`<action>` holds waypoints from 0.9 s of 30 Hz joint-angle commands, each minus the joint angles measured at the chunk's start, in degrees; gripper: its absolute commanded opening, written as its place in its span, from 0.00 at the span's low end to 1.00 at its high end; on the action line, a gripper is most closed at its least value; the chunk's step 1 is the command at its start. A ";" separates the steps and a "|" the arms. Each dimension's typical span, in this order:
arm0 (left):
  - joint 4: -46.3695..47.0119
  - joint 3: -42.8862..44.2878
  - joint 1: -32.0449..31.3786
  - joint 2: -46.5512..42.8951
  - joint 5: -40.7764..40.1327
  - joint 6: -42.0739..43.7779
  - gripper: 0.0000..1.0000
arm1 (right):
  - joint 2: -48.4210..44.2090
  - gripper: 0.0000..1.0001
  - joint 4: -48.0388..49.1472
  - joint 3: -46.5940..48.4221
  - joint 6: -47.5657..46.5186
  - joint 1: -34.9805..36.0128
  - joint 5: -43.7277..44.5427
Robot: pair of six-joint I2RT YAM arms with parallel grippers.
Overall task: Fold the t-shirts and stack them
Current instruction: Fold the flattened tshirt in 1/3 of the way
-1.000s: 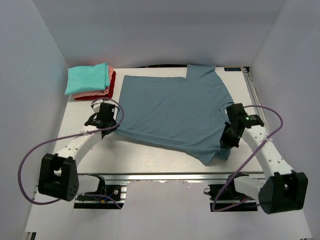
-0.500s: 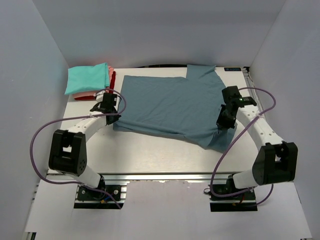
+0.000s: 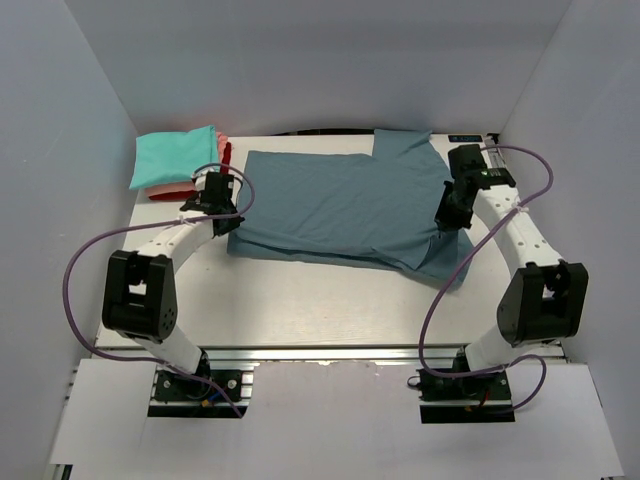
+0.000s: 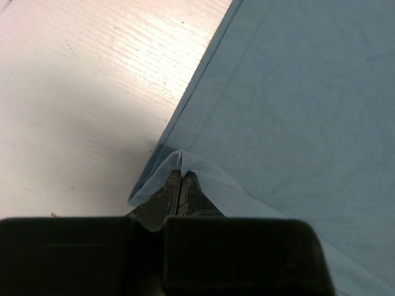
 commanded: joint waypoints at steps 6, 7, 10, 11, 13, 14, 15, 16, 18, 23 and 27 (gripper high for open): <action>-1.36 3.80 0.64 -0.18 0.54 1.04 0.00 | 2.52 0.00 -1.21 5.87 -3.47 -0.96 2.46; -1.27 3.89 0.64 0.08 0.54 1.04 0.00 | 2.96 0.00 -0.77 5.96 -3.56 -0.96 2.63; -1.01 4.16 0.90 0.87 0.63 1.21 0.00 | 3.75 0.00 -0.07 6.75 -3.92 -1.13 3.07; -0.83 4.07 0.81 1.22 0.54 1.30 0.00 | 4.02 0.00 0.72 6.92 -4.09 -1.22 3.07; -0.57 4.07 0.99 1.66 0.80 1.30 0.00 | 5.07 0.00 1.52 7.97 -4.62 -1.22 2.02; -0.22 4.07 1.07 1.75 0.89 1.30 0.00 | 5.51 0.00 2.13 8.50 -4.88 -1.22 1.50; -0.04 4.07 1.07 2.01 1.15 1.30 0.00 | 6.64 0.00 1.96 9.90 -4.97 -1.22 1.58; 0.13 4.24 1.07 2.19 1.16 1.30 0.00 | 7.18 0.00 1.87 10.61 -5.15 -1.22 1.49; 0.22 4.68 1.07 2.72 1.24 1.39 0.00 | 8.23 0.00 1.34 12.02 -5.23 -1.22 1.67; 0.48 5.39 1.16 3.60 1.33 1.57 0.00 | 10.17 0.00 3.28 14.48 -5.32 -1.22 0.18; 0.75 5.91 1.34 4.65 1.42 1.65 0.00 | 13.24 0.00 3.28 17.03 -5.41 -1.22 -0.62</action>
